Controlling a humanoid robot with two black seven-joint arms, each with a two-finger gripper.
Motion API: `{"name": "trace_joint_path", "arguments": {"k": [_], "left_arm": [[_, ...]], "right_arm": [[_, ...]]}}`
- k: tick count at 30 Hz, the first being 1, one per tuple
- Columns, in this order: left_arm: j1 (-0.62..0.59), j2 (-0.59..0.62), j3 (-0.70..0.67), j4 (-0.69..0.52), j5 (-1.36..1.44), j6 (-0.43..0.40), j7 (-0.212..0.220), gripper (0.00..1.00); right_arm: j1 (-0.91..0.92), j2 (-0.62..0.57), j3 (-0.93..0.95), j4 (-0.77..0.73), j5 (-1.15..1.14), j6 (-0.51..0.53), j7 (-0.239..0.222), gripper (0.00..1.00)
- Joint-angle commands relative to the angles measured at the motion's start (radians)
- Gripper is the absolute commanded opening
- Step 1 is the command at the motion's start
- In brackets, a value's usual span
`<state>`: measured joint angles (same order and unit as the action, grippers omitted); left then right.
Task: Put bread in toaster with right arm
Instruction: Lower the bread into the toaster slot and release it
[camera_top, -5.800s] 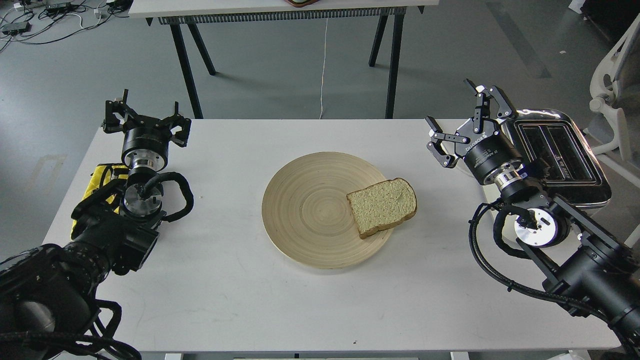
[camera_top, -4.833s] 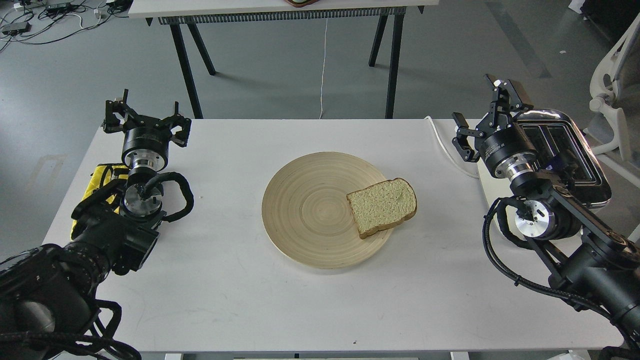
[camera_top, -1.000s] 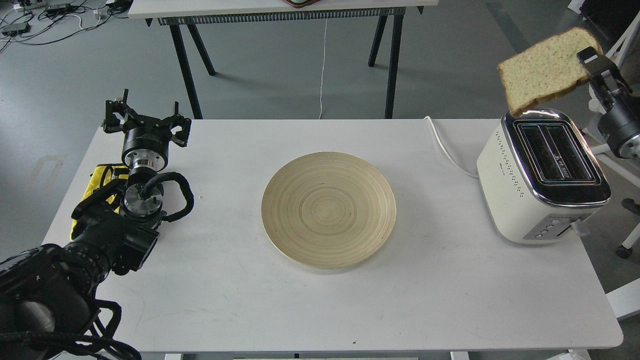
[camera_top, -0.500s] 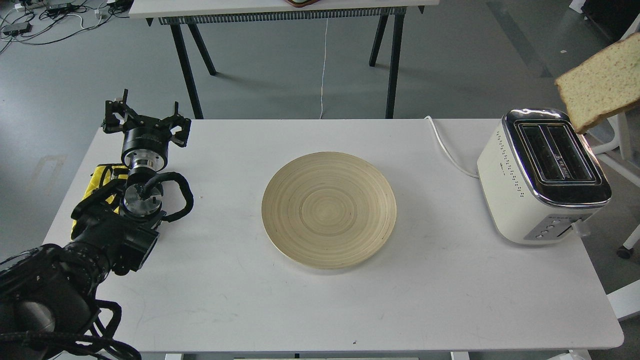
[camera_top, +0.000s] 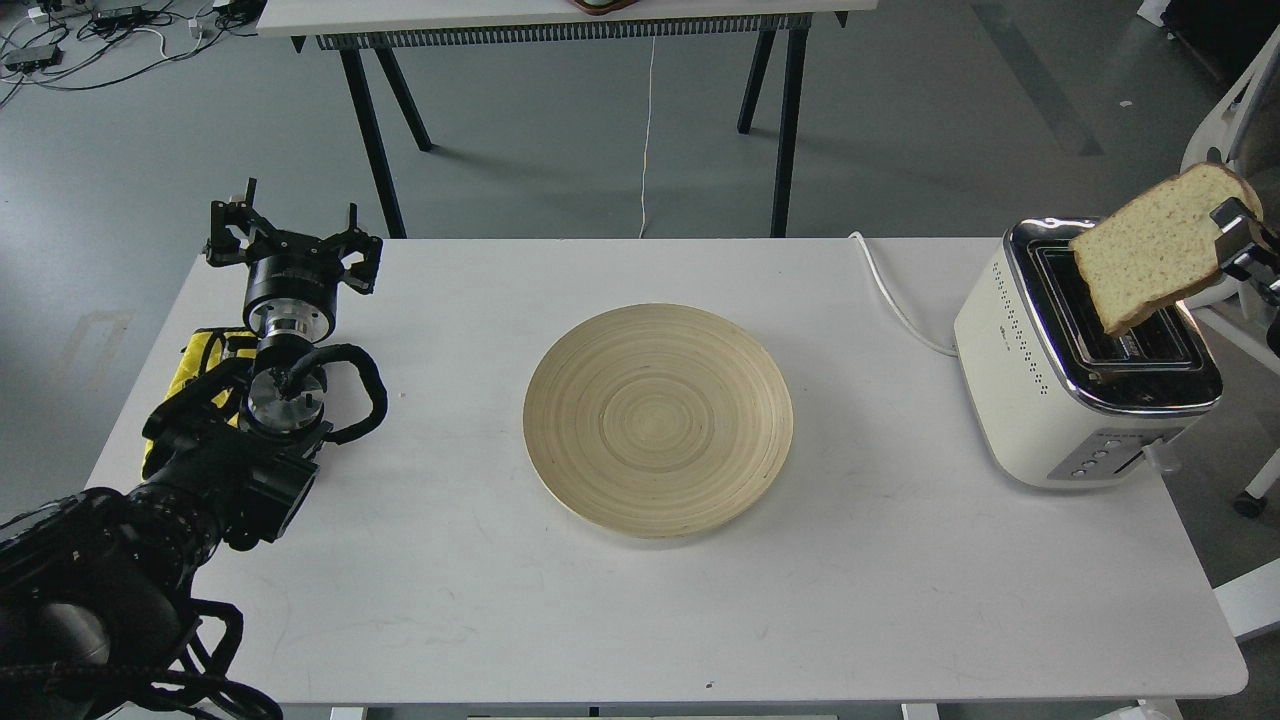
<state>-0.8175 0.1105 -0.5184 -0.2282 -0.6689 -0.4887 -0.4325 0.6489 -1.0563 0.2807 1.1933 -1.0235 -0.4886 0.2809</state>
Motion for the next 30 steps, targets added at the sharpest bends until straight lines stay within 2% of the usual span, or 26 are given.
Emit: {"name": "trace_joint_path", "arguments": {"k": [1,12,20,28,30], "left_arm": [[0.000,0.000,0.000,0.001,0.000,0.000,0.000,1.00],[0.000,0.000,0.000,0.001,0.000,0.000,0.000,1.00],[0.000,0.000,0.000,0.001,0.000,0.000,0.000,1.00],[0.000,0.000,0.000,0.001,0.000,0.000,0.000,1.00],[0.000,0.000,0.000,0.000,0.000,0.000,0.000,1.00]], "right_arm": [[0.000,0.021,-0.017,-0.001,-0.001,0.000,0.000,0.10],[-0.002,0.058,-0.028,-0.034,-0.004,0.000,0.000,0.10],[-0.018,0.153,-0.047,-0.080,-0.036,0.000,0.000,0.17],[-0.017,0.220,-0.075,-0.083,-0.032,0.000,-0.002,0.44],[-0.015,0.223,-0.064,-0.081,-0.026,0.000,-0.002,0.57]]}}
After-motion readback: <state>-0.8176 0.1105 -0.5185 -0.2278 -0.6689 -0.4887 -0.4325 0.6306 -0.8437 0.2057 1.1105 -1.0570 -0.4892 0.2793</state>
